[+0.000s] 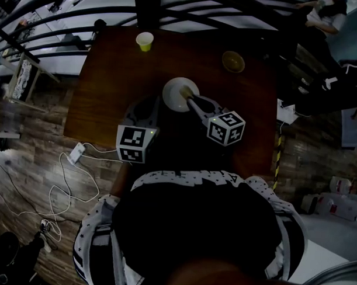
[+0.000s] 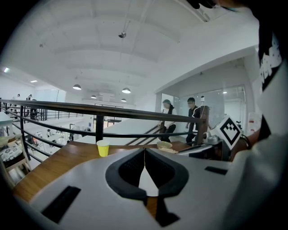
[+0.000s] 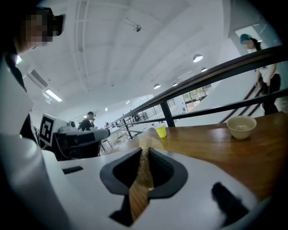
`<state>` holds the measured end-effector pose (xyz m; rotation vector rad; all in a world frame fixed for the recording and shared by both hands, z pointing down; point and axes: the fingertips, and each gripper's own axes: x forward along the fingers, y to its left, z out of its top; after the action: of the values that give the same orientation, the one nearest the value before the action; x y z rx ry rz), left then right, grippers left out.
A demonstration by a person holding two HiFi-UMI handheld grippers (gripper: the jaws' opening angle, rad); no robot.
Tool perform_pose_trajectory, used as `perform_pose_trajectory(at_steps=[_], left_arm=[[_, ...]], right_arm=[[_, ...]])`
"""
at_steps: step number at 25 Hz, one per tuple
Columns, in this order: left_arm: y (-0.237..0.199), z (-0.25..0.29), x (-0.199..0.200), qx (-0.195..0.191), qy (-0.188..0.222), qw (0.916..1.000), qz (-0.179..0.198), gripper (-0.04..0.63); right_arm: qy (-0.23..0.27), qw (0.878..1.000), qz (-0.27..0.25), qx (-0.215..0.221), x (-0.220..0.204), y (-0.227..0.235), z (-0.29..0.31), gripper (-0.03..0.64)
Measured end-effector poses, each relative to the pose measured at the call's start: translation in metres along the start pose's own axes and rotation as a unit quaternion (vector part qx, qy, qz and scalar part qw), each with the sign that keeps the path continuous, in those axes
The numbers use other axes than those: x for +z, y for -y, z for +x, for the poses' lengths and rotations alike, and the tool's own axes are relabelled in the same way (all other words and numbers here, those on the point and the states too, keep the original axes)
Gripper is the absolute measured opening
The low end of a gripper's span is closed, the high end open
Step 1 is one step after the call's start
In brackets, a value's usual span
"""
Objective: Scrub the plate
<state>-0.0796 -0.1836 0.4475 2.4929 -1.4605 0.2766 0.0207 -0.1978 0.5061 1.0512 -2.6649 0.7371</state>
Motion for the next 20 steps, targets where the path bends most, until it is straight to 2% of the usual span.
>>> perform_pose_trajectory(at_steps=[3, 10, 20], left_arm=[[0.000, 0.000, 0.000, -0.001, -0.001, 1.0000, 0.001, 0.014], [0.003, 0.001, 0.001, -0.003, -0.002, 1.0000, 0.004, 0.014], [0.003, 0.001, 0.002, -0.005, -0.001, 1.0000, 0.008, 0.014]], right_arm=[[0.029, 1.000, 0.006, -0.006, 0.015, -0.006, -0.007, 0.049], [0.047, 0.998, -0.026, -0.012, 0.029, -0.014, -0.013, 0.049], [0.073, 0.997, -0.031, -0.016, 0.045, -0.019, -0.019, 0.049]])
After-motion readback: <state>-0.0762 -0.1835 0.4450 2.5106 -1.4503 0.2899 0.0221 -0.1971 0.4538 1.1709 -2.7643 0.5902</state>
